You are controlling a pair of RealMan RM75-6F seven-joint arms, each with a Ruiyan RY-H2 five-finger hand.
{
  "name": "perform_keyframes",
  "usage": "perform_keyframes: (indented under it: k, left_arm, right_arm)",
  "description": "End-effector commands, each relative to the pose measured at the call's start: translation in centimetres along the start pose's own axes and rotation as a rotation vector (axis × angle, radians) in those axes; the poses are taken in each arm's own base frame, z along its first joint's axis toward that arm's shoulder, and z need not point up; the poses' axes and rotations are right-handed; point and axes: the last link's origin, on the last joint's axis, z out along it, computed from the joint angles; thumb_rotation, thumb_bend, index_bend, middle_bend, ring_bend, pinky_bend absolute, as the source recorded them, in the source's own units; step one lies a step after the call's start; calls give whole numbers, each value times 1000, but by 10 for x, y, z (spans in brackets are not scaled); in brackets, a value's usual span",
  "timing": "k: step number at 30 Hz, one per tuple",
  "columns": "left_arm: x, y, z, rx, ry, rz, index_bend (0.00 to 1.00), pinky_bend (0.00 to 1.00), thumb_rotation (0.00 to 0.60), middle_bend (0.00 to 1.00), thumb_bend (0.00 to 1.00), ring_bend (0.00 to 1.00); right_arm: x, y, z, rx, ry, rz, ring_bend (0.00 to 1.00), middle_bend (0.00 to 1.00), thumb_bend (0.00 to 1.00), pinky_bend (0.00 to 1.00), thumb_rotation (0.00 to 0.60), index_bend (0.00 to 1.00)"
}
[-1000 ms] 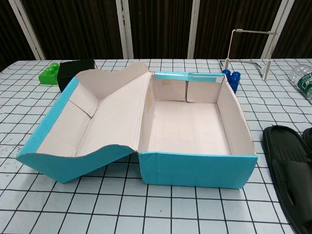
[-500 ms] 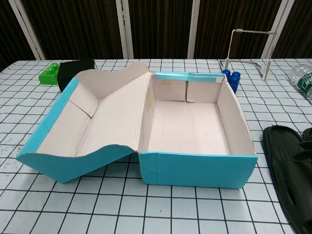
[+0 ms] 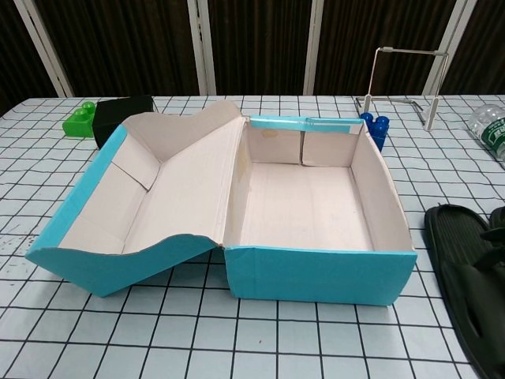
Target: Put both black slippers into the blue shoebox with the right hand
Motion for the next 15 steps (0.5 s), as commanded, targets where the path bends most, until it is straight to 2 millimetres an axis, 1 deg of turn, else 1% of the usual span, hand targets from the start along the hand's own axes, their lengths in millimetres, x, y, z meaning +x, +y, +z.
perform_keyframes:
  k: [1, 5, 7, 12, 15]
  left_arm:
    - [-1, 1, 0, -1, -3, 1, 203, 43, 600, 37, 37, 0]
    - [-1, 1, 0, -3, -5, 4, 206, 43, 600, 37, 37, 0]
    - [-2, 2, 0, -4, -7, 5, 206, 43, 600, 37, 37, 0]
    - [-2, 2, 0, -5, -7, 5, 208, 43, 600, 37, 37, 0]
    - [-1, 2, 0, -6, -5, 4, 209, 43, 600, 37, 37, 0]
  right_arm:
    - [0, 1, -1, 3, -22, -11, 89, 152, 197, 121, 600, 376]
    - [3, 1, -1, 6, -35, -21, 121, 228, 204, 121, 600, 432]
    - [5, 1, -1, 9, -36, -23, 146, 277, 251, 122, 600, 472]
    - [8, -2, -1, 21, -38, -25, 206, 361, 476, 121, 600, 572]
    - [10, -3, 0, 31, -19, -17, 228, 390, 561, 121, 600, 599]
